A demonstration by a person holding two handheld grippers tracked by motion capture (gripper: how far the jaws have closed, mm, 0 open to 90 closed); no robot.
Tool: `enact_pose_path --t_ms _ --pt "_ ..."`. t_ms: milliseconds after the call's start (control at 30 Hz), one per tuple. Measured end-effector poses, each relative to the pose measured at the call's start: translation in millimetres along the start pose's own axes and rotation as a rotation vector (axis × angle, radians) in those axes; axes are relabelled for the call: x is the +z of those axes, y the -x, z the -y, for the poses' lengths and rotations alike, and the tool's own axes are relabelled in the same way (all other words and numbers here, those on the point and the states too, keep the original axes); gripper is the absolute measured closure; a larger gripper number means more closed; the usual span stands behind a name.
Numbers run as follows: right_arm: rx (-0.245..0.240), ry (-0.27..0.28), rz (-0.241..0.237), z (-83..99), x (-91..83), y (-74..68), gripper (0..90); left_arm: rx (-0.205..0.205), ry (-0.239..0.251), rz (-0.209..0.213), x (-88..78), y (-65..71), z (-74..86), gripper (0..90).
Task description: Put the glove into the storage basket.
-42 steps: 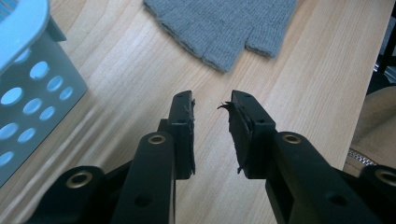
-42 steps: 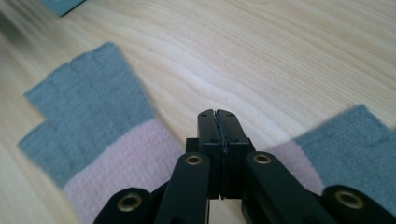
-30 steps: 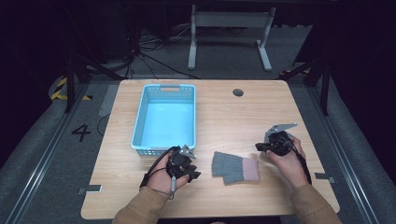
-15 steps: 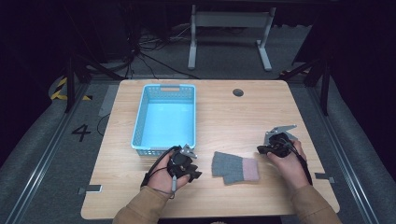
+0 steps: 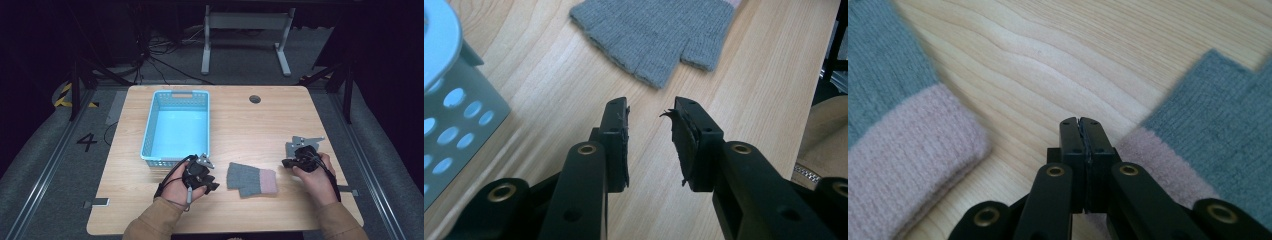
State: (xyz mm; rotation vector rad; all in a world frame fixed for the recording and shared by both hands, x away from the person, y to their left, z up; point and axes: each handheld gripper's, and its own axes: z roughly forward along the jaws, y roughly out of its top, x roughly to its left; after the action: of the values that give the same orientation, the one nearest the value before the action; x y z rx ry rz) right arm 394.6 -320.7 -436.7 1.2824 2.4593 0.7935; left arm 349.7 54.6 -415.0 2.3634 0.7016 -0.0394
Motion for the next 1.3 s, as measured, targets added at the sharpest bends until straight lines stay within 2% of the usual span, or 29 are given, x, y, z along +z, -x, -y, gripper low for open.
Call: enact_pose_path --t_ms 567,700,967,1300 --pt "0.058 -0.01 0.051 18.3 -16.5 15.1 90.0 0.025 -0.003 0.014 5.5 1.1 -8.5 67.8" --pt "0.086 -0.006 0.061 23.5 -20.1 23.0 90.0 0.024 -0.002 0.011 5.9 1.0 -9.1 67.4" --pt "0.113 -0.009 0.084 28.6 -24.0 31.3 90.0 0.021 -0.001 0.011 5.2 0.8 -8.8 67.1" --pt "0.142 -0.009 0.091 34.1 -28.4 40.8 90.0 0.016 -0.001 0.01 4.2 0.4 -8.5 67.1"
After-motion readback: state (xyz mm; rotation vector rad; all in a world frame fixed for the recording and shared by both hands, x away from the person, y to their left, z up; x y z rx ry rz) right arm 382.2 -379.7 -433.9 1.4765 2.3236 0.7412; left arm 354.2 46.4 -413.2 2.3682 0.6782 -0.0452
